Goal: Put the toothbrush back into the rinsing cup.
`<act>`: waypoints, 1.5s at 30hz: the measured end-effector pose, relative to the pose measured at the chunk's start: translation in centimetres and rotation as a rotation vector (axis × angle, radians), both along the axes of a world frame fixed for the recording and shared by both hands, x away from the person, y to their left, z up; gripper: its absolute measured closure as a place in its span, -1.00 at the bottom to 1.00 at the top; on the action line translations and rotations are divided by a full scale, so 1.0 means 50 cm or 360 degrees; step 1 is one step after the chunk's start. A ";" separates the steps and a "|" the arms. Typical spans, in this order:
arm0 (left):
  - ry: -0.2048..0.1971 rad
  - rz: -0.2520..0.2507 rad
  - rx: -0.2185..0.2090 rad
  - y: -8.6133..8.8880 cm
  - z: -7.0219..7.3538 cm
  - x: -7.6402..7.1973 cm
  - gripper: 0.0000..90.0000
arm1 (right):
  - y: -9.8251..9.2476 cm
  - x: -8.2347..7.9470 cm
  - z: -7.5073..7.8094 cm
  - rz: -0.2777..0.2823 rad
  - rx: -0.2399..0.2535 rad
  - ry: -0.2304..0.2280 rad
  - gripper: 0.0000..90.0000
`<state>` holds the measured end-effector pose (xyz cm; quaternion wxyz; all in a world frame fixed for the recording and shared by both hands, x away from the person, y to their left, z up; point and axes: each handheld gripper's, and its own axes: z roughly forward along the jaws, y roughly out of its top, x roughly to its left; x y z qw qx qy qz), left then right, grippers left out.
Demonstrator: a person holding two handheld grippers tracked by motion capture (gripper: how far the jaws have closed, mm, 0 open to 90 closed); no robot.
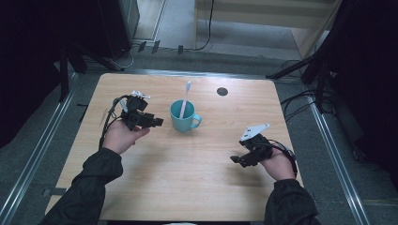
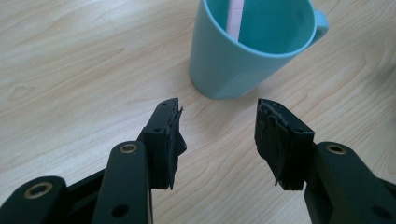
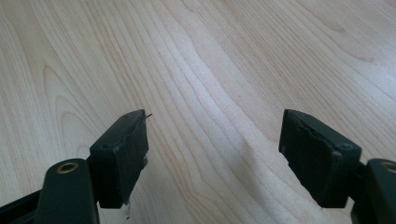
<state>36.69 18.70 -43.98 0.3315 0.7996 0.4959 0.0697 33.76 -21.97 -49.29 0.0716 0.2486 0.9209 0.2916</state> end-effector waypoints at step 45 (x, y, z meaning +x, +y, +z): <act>0.0115 0.0156 0.0042 0.139 -0.082 -0.092 -0.06 | 0.031 0.024 0.000 0.0057 -0.0013 0.0022 -0.49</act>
